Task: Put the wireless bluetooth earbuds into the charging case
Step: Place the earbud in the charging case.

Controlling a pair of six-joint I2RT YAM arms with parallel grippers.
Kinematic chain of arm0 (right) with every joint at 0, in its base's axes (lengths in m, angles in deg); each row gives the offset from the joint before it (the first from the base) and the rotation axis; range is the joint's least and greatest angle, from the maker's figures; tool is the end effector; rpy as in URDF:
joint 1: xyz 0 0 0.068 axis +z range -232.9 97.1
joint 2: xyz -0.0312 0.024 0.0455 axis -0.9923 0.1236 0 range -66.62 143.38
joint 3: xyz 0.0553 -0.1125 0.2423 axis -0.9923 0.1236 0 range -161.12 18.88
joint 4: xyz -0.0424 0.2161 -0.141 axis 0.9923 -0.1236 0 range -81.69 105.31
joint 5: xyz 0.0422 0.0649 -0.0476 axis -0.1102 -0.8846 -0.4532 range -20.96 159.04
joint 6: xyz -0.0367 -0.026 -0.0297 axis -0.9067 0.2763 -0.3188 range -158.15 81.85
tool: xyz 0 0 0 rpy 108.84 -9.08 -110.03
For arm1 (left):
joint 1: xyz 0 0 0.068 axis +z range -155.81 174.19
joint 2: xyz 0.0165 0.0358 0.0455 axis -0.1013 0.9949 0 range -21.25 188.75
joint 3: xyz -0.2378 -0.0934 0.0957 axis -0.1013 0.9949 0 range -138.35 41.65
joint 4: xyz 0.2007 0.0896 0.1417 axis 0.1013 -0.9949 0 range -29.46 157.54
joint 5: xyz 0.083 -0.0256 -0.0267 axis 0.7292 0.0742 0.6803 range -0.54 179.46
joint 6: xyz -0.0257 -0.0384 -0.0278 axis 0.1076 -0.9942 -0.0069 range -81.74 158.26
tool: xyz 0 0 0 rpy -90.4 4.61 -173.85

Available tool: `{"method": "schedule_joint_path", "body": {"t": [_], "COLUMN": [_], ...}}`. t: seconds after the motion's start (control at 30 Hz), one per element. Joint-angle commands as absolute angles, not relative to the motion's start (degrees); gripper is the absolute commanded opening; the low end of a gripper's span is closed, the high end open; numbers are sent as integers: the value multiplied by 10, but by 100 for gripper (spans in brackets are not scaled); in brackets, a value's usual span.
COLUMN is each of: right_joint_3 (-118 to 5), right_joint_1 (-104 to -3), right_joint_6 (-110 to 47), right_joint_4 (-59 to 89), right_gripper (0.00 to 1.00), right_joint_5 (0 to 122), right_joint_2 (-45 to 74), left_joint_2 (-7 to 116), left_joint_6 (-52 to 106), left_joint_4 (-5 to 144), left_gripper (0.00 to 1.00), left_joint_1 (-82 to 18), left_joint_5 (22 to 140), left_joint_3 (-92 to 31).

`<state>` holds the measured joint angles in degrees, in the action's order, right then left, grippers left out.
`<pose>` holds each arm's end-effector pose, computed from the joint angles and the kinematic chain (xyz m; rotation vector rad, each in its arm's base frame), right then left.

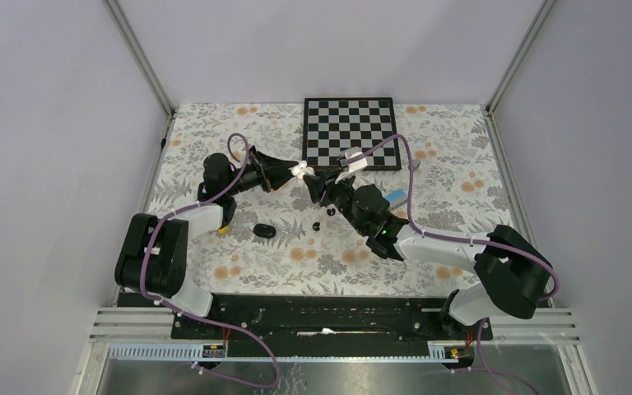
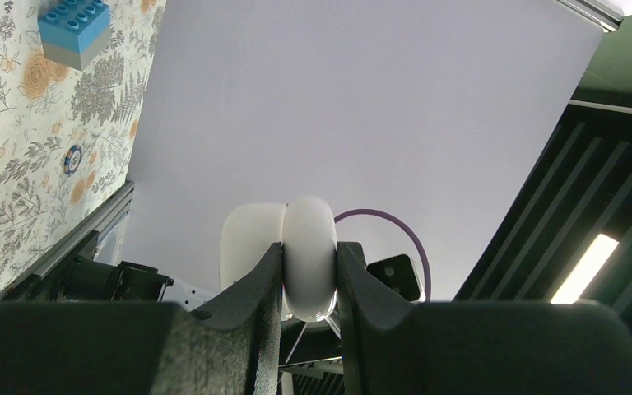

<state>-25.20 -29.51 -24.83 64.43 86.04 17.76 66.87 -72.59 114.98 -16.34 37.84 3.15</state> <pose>0.2030 0.2559 0.2800 -0.2582 1.4435 0.7466 0.3016 -0.0844 0.2259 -0.9376 1.9932 -2.1488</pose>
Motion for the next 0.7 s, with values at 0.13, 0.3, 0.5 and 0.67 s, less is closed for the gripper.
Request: {"method": "schedule_joint_path", "body": {"t": [0.13, 0.3, 0.5, 0.67], "right_joint_3": [-271, -268, -272, -276], "right_joint_1": [-288, -288, -288, -288], "right_joint_6": [-256, -259, -267, -269], "right_joint_4": [655, 653, 650, 635], "right_gripper": [52, 59, 65, 79], "right_joint_5": [882, 887, 898, 916], "right_joint_2": [164, 152, 143, 135], "left_joint_2": [644, 648, 659, 663], "left_joint_6": [-715, -699, -676, -656], "left_joint_4": [1182, 1178, 1171, 1164], "left_gripper": [0, 0, 0, 0], "left_joint_1": [-164, -164, -163, -164], "left_joint_5": [372, 367, 350, 345], "left_joint_3": [18, 13, 9, 9]}}
